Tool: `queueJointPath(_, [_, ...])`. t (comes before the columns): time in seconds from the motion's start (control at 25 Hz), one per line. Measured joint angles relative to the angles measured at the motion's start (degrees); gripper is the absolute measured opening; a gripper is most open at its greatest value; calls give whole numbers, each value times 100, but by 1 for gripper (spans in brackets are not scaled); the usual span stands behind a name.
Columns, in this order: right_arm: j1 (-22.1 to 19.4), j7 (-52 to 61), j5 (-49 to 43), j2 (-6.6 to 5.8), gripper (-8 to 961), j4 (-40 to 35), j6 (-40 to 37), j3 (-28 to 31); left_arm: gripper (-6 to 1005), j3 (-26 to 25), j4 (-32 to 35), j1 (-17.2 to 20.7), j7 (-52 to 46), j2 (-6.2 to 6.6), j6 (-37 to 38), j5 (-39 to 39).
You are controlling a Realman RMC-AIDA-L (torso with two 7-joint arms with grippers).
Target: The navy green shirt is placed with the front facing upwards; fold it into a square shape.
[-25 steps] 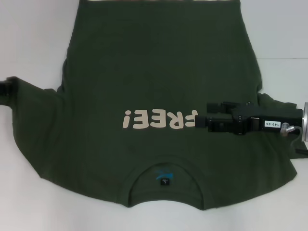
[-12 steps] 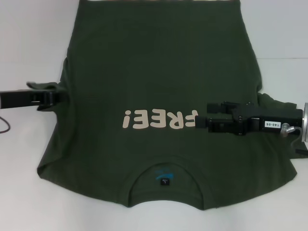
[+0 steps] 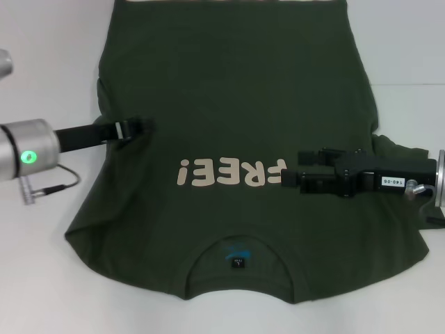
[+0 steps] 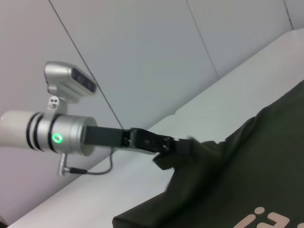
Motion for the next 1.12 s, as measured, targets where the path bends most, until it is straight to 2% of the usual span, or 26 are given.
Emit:
queueJointPath(0.08, [2, -33, 0, 1, 893, 39, 0, 3, 18, 33, -323, -57, 228, -10, -115, -167])
queueJointPath(0.28, [-24, -39, 0, 4, 893, 58, -32, 11, 209, 436, -528, -64, 611, -21, -247, -249])
queueJointPath(0.4, [-39, -12, 0, 3, 893, 59, -58, 19, 399, 475, -513, -37, 707, -22, -248, -301])
queueJointPath(0.56, [-48, 3, 1, -3, 892, 59, -68, 30, 563, 458, -348, 28, 727, -12, -169, -314])
queueJointPath(0.68, [-51, 57, 12, -18, 892, 52, -122, 137, 683, 453, -70, 206, 954, -21, 185, -555])
queueJointPath(0.84, [-51, 238, 18, -57, 892, 28, -170, 446, 834, 435, 15, 493, 1682, -11, 1061, -1318])
queueJointPath(0.96, [-64, 517, 7, -140, 892, -5, -173, 540, 833, 442, -56, 636, 2305, -28, 1651, -1690])
queueJointPath(1.0, [-76, 802, -32, -258, 892, -18, -143, 543, 832, 454, -113, 659, 2482, -36, 1800, -1752])
queueJointPath(1.04, [-76, 802, -32, -258, 892, -18, -143, 543, 832, 479, -175, 668, 2648, -43, 1910, -1777])
queueJointPath(1.12, [-104, 1052, -63, -367, 892, -17, -82, 549, 831, 550, -296, 673, 2999, -48, 2125, -1793])
